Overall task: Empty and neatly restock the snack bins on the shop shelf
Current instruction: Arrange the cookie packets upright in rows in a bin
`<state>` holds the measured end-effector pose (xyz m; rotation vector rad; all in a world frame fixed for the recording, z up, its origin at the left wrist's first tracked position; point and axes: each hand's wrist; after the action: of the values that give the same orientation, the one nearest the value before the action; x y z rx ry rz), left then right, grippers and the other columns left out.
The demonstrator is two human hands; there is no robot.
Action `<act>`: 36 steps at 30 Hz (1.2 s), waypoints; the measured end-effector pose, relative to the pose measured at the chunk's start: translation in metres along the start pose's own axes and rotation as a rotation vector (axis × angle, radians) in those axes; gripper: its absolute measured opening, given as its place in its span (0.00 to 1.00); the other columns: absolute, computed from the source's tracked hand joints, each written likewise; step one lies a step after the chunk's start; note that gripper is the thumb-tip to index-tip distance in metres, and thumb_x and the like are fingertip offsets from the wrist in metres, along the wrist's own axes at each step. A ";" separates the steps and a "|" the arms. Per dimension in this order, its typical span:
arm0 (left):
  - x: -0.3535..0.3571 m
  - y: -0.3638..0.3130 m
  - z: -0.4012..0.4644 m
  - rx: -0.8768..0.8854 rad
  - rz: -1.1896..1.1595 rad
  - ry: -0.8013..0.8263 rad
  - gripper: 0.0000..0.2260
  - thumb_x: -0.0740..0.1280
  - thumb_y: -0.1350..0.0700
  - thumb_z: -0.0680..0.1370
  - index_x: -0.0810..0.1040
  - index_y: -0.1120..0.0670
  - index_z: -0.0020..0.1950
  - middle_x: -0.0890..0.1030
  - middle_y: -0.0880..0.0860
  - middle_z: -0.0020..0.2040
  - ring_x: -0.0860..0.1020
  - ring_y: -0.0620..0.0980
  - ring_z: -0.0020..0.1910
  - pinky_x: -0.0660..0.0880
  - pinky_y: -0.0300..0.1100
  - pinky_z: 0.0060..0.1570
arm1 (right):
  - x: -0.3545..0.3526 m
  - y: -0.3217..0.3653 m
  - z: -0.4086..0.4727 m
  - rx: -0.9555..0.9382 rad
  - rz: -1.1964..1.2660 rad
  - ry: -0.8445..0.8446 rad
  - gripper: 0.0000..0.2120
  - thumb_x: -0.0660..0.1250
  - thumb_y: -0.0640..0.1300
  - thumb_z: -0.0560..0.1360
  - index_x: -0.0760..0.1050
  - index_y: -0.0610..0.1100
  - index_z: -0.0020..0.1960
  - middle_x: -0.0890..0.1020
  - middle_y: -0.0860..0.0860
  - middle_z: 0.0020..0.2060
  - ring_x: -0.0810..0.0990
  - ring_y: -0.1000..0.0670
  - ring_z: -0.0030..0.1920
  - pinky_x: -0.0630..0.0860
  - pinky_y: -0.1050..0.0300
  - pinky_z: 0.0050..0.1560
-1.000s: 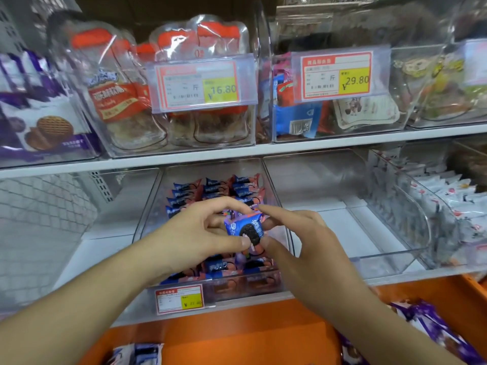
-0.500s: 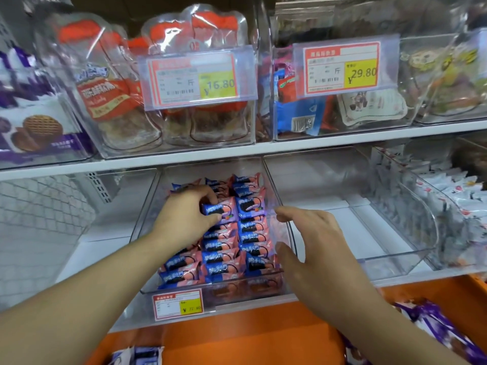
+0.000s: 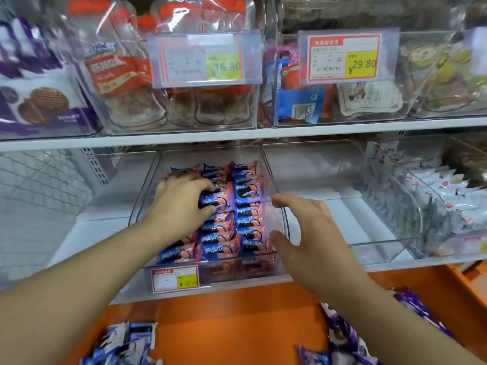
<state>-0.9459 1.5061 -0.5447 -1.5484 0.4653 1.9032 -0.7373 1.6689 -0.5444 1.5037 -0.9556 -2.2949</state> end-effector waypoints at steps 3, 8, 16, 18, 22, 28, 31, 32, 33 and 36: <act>-0.015 -0.009 -0.030 0.069 -0.218 -0.069 0.16 0.74 0.46 0.78 0.80 0.44 0.64 0.79 0.45 0.62 0.71 0.50 0.64 0.67 0.43 0.61 | -0.006 0.005 -0.003 -0.055 -0.021 0.001 0.29 0.72 0.43 0.79 0.69 0.57 0.77 0.73 0.62 0.70 0.64 0.58 0.73 0.59 0.69 0.71; -0.028 -0.041 -0.132 0.211 -0.589 -0.077 0.09 0.73 0.56 0.78 0.83 0.49 0.57 0.81 0.43 0.52 0.78 0.39 0.51 0.69 0.28 0.50 | -0.012 0.020 -0.027 -0.192 0.005 0.082 0.24 0.74 0.40 0.76 0.78 0.52 0.70 0.80 0.57 0.65 0.79 0.56 0.59 0.77 0.56 0.61; 0.118 -0.041 -0.252 0.097 -0.473 0.728 0.15 0.71 0.46 0.81 0.78 0.49 0.65 0.79 0.46 0.62 0.79 0.45 0.55 0.76 0.42 0.56 | 0.056 -0.046 -0.100 -0.004 -0.306 0.764 0.24 0.72 0.42 0.77 0.75 0.51 0.72 0.81 0.53 0.63 0.82 0.51 0.57 0.78 0.53 0.56; 0.152 -0.040 -0.263 0.104 -0.470 0.834 0.18 0.70 0.43 0.81 0.77 0.48 0.69 0.78 0.47 0.65 0.78 0.47 0.58 0.76 0.47 0.59 | 0.078 -0.086 -0.115 0.119 -0.435 0.933 0.30 0.72 0.43 0.78 0.69 0.51 0.78 0.77 0.49 0.69 0.79 0.46 0.65 0.77 0.49 0.62; 0.209 -0.052 -0.260 0.104 -0.518 0.890 0.23 0.69 0.41 0.81 0.73 0.48 0.73 0.75 0.49 0.67 0.77 0.50 0.62 0.75 0.47 0.59 | 0.111 -0.146 -0.134 0.248 -0.510 1.053 0.35 0.70 0.44 0.77 0.63 0.49 0.82 0.71 0.44 0.76 0.73 0.42 0.72 0.74 0.47 0.69; 0.287 -0.089 -0.256 0.097 -0.491 0.894 0.20 0.75 0.41 0.76 0.82 0.56 0.56 0.74 0.56 0.67 0.75 0.57 0.65 0.75 0.49 0.59 | 0.158 -0.202 -0.153 0.305 -0.474 0.987 0.25 0.76 0.53 0.76 0.76 0.44 0.69 0.78 0.44 0.66 0.78 0.43 0.61 0.74 0.55 0.55; 0.304 -0.094 -0.264 0.065 -0.519 0.874 0.20 0.78 0.43 0.74 0.83 0.57 0.54 0.77 0.53 0.58 0.75 0.56 0.62 0.75 0.50 0.60 | 0.166 -0.204 -0.157 0.371 -0.410 0.919 0.13 0.72 0.43 0.77 0.80 0.47 0.62 0.81 0.47 0.57 0.81 0.44 0.51 0.78 0.51 0.48; 0.303 -0.092 -0.265 0.038 -0.558 0.863 0.21 0.79 0.43 0.73 0.83 0.56 0.57 0.77 0.53 0.58 0.75 0.55 0.61 0.76 0.51 0.60 | 0.166 -0.205 -0.156 0.406 -0.391 0.899 0.13 0.72 0.41 0.77 0.80 0.49 0.61 0.82 0.48 0.54 0.82 0.45 0.49 0.79 0.51 0.45; 0.298 -0.089 -0.264 -0.003 -0.609 0.859 0.22 0.79 0.44 0.73 0.83 0.56 0.60 0.79 0.53 0.59 0.76 0.54 0.60 0.76 0.52 0.61 | 0.165 -0.204 -0.153 0.441 -0.362 0.881 0.14 0.72 0.41 0.76 0.80 0.51 0.59 0.82 0.48 0.51 0.82 0.46 0.47 0.78 0.52 0.43; 0.271 -0.074 -0.254 -0.178 -0.788 0.897 0.19 0.78 0.48 0.75 0.81 0.54 0.62 0.82 0.52 0.60 0.81 0.51 0.57 0.79 0.53 0.59 | 0.154 -0.196 -0.137 0.528 -0.217 0.831 0.11 0.74 0.38 0.74 0.82 0.52 0.52 0.82 0.48 0.44 0.83 0.47 0.43 0.81 0.50 0.42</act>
<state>-0.7379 1.4691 -0.8593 -2.2246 0.0017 0.6173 -0.6550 1.6838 -0.8162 2.5600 -1.1897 -1.2760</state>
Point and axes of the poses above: each hand's wrist, its own z-axis towards the middle knuckle, its own x-axis out of the palm, y = z × x
